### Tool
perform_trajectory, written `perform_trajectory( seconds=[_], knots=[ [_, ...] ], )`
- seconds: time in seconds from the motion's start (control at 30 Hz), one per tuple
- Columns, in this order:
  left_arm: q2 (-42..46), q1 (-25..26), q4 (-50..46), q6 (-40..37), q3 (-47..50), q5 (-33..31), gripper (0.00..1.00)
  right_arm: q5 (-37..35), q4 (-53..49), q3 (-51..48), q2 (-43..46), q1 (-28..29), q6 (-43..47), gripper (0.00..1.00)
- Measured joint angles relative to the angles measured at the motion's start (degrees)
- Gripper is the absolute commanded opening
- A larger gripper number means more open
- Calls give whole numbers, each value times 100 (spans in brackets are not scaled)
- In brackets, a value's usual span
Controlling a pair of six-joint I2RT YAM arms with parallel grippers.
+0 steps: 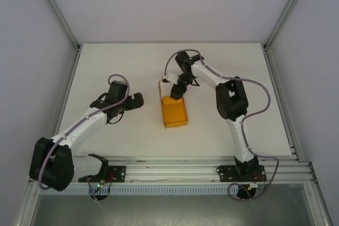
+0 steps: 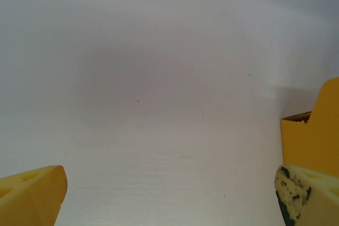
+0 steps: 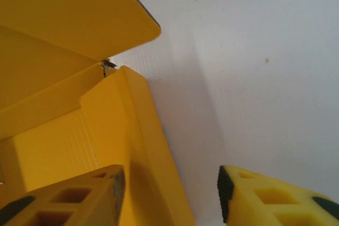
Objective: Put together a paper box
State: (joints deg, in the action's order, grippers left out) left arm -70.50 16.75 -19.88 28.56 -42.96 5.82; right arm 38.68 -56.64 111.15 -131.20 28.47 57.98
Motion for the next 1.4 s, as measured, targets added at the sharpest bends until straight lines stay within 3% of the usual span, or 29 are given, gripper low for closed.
perform_trajectory(
  seconds=[0.1,0.3,0.4,0.57,0.9,1.13,1.27,1.4],
  knots=[
    [-63,0,2,-2,-9,70,100,-35,-107,107,-129,0,-26,36],
    [-61,0,2,-4,-28,133,100,-269,-118,205,-304,37,-144,26],
    [-57,0,0,-7,-28,129,100,-446,0,133,-323,92,-291,13],
    [-26,0,-22,-9,-39,118,100,-837,507,-240,-131,210,-693,0],
    [79,-35,48,35,-37,-70,100,-2575,2704,-2094,960,645,-1985,0],
    [57,-291,756,127,116,254,100,-2057,3895,-3556,2605,444,-3189,0],
    [-151,-365,1423,144,118,721,100,-1631,4564,-3974,3762,385,-3703,0],
    [-560,-507,2253,142,52,1388,100,-1521,4804,-4271,4238,232,-4026,0]
  ],
)
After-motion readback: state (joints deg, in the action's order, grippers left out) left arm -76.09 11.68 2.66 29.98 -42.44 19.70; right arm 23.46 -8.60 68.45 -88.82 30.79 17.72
